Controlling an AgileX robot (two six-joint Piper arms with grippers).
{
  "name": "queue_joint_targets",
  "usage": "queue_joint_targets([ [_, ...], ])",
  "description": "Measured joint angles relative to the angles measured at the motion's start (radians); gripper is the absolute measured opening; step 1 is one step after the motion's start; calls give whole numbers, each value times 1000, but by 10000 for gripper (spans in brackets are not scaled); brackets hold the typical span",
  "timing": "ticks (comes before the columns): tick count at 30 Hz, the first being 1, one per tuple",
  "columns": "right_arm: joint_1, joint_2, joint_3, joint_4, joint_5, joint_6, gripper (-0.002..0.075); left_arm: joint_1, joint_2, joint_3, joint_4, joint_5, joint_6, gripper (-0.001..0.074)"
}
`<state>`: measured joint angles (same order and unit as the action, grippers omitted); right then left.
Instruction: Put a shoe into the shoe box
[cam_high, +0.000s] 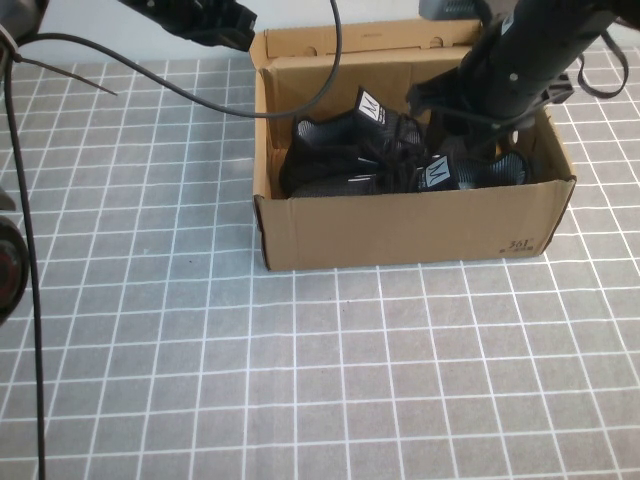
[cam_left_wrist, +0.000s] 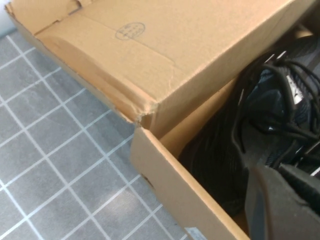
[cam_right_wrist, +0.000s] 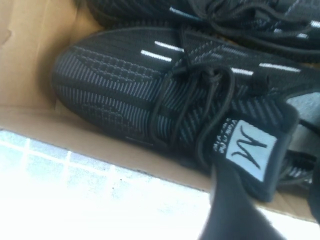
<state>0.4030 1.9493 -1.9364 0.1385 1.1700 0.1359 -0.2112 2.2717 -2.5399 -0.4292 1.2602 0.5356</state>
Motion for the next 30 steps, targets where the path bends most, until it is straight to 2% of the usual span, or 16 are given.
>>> queue_joint_targets([
  [6,0,-27,-31,-34,32,-26,240,0,14,0,-12,0,2,-1],
  [15,0,-100,-74,-160,78,-32,11,0,8,0,-11,0,-33,-1],
  [22,0,-248,-50,-179,83,-38,-13,0,-70,0,65,1,-60,-1],
  [30,0,-593,222,-184,87,-8,-16,0,-211,0,68,4,-87,-1],
])
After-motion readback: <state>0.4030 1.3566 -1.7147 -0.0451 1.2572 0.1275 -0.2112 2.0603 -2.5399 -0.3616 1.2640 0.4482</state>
